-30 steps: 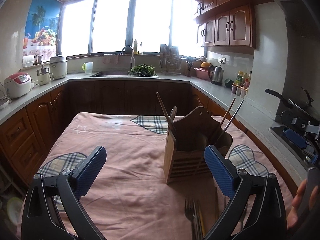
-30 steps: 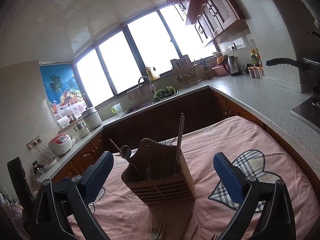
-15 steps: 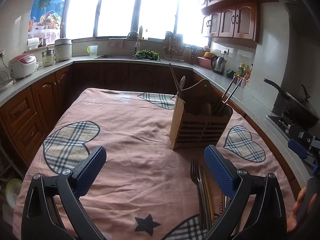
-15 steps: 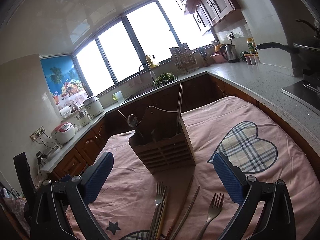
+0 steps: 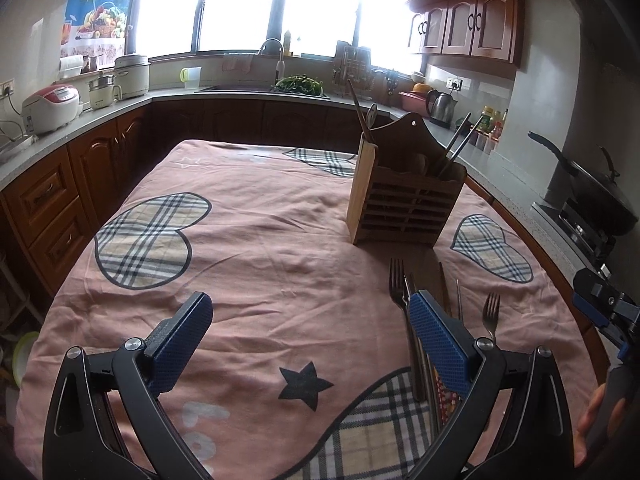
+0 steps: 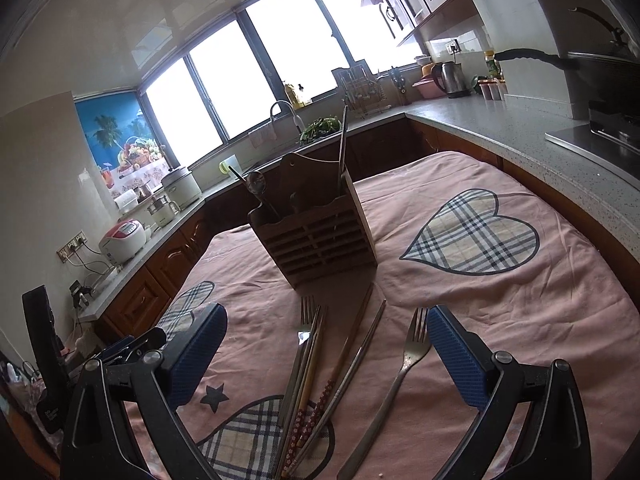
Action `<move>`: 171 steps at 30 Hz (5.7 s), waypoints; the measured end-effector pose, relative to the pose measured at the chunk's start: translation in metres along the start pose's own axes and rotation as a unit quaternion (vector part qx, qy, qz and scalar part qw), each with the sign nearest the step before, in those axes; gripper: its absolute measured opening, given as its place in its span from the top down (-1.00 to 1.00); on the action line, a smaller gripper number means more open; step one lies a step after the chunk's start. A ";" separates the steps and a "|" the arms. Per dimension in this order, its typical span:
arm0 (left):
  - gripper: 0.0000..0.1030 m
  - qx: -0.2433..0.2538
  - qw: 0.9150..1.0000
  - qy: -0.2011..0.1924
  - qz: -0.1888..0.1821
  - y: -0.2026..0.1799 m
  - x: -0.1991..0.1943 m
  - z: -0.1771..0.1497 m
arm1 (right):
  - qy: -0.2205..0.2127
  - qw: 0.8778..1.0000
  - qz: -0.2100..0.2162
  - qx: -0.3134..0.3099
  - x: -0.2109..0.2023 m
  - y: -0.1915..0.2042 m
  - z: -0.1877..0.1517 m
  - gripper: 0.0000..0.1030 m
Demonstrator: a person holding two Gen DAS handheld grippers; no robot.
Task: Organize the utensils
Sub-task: 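Withdraw both tools from the holder toward the remaining forks and knives, then move both open tools down to the wooden chopsticks lying among the forks, then close the right tool on a wooden chopstick while the left tool closes on another, then lift the wooden chopsticks in both tools and carry them toward the holder, then lower the wooden chopsticks in both tools into the holder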
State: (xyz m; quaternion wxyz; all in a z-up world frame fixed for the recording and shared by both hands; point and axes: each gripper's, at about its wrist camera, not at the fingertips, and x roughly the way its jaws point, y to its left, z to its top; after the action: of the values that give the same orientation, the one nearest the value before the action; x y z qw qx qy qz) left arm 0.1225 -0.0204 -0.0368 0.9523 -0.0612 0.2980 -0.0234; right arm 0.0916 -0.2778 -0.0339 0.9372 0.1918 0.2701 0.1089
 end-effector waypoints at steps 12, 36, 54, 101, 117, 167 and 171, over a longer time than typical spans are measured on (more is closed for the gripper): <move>-0.95 0.008 1.000 0.028 -0.006 -0.007 0.013 -0.007 | 0.022 1.000 0.001 0.003 0.006 -0.005 -0.014 -0.96; -0.95 -0.019 0.996 0.090 -0.003 0.016 0.064 -0.011 | 0.107 0.994 -0.009 -0.016 0.101 -0.009 -0.007 -0.04; -0.82 0.012 0.988 0.131 -0.083 -0.031 0.108 0.010 | 0.185 0.981 -0.050 -0.036 0.198 -0.030 0.015 0.85; 0.86 0.135 0.963 0.188 -0.141 -0.121 0.163 0.027 | 0.096 0.994 -0.013 0.048 0.098 -0.061 0.037 0.89; 0.89 0.065 0.973 0.103 -0.194 -0.068 0.041 0.051 | 0.058 0.998 0.025 0.010 0.044 -0.013 0.048 0.91; 0.91 -0.002 0.981 -0.112 -0.158 -0.009 -0.050 0.117 | -0.067 0.994 0.023 -0.079 -0.019 0.047 0.097 0.91; 0.91 -0.001 0.980 -0.124 -0.156 -0.012 -0.046 0.128 | -0.077 0.994 0.021 -0.078 -0.015 0.045 0.107 0.91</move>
State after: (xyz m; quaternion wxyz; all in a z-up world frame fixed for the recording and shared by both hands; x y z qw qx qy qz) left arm 0.1574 -0.0152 0.0955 0.9665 -0.1102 0.1640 -0.1641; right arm 0.1331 -0.2739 0.0755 0.9649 0.1318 0.1834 0.1341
